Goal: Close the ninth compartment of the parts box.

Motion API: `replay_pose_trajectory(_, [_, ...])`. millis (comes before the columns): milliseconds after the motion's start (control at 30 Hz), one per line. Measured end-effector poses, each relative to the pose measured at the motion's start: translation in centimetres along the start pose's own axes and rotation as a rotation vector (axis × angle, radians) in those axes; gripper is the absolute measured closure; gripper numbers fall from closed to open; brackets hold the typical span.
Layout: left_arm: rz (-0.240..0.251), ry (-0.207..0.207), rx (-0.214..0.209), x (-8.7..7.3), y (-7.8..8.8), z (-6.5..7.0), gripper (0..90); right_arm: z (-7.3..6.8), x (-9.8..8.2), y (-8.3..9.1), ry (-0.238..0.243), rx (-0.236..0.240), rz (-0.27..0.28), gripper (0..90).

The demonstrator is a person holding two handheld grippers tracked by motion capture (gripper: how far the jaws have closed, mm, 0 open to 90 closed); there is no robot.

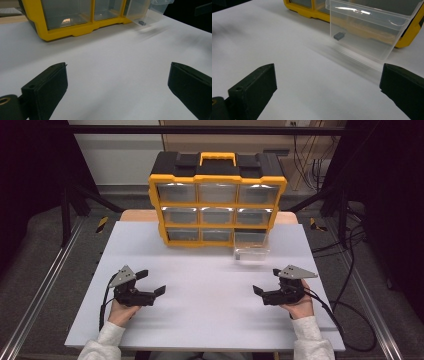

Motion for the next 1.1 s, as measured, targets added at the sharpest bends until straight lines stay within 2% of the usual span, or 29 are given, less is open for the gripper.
replay_pose_trajectory(233, [-0.007, -0.002, 0.006, -0.5, 0.3, -0.3, 1.9, 0.0, 0.0, -0.7, -0.007, -0.006, -0.014, 1.4])
replay_pose_trajectory(533, [-0.011, 0.002, 0.016, -0.8, 0.7, -0.7, 1.9, 0.3, 0.6, -1.0, -0.013, -0.031, -0.001, 1.9])
replay_pose_trajectory(800, [-0.011, 0.006, 0.016, -0.9, 1.0, -0.9, 1.9, 0.2, 1.5, -1.8, -0.005, -0.03, 0.005, 3.0])
replay_pose_trajectory(1100, [-0.016, 0.006, 0.024, -1.1, 1.1, -1.3, 1.9, 0.0, 2.1, -3.0, -0.002, -0.035, -0.011, 5.9])
Point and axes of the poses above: each handheld gripper's, and its own axes: y roughly backward along the jaws, x roughly out of its top, z roughly to its right, the point moved 7 cm from there along -y, roughly forward along the jaws, and after that the axes turned 9 degrees about x, right-handed, at the moved point
